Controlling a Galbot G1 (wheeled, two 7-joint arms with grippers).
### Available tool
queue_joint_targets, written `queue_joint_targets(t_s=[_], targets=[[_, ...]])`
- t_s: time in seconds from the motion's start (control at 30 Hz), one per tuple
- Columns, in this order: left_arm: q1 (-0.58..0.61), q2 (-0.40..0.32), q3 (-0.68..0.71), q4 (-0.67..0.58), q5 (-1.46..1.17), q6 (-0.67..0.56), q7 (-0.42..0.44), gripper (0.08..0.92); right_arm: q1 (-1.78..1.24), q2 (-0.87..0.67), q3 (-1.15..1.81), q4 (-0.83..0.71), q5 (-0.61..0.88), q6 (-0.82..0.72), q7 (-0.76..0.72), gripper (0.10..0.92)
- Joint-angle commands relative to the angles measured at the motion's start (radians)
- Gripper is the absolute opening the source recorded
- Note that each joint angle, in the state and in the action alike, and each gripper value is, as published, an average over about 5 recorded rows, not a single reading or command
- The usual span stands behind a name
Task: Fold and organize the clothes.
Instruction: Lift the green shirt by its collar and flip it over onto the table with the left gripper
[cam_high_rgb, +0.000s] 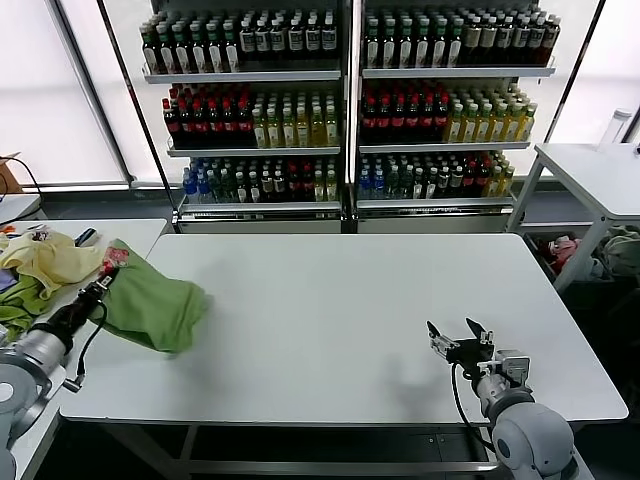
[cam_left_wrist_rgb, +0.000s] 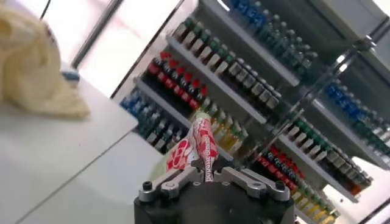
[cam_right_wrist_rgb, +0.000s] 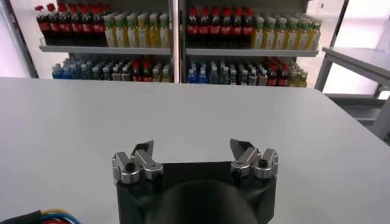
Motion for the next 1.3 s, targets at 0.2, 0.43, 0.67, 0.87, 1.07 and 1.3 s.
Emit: queue_joint_targets(t_s=[0.2,0.43,0.67,0.87,1.07,1.3], targets=[[-0.120,-0.126,0.488,-0.152,0.524,-0.052,-0.074,0.122,0.002,0.019,0.006,0.014,-0.007,0.001,0.000,0.823],[-0.219,-0.256,0.746,-0.036,0.711,-0.058,-0.094,0.122,-0.006,0.021,0.027,0.017,-0.008,0.007,-0.003,0.823],[-0.282,-0.346,0.888,0.070,0.841,-0.040,-0.104,0.122,-0.014,0.023,0.051,0.021,-0.006,0.011,-0.005,0.823],[-0.305,-0.364,0.926,0.093,0.872,-0.075,-0.071,0.143,-0.017,0.020,0.064,0.030,0.002,0.015,-0.012,0.823],[-0.272,-0.320,0.936,-0.010,0.827,-0.130,-0.022,0.299,0.002,0.033,0.041,0.039,0.010,0.031,-0.018,0.823],[-0.146,-0.239,0.821,-0.167,0.801,-0.152,-0.023,0.498,0.067,0.067,-0.074,0.018,0.018,0.093,0.007,0.823]])
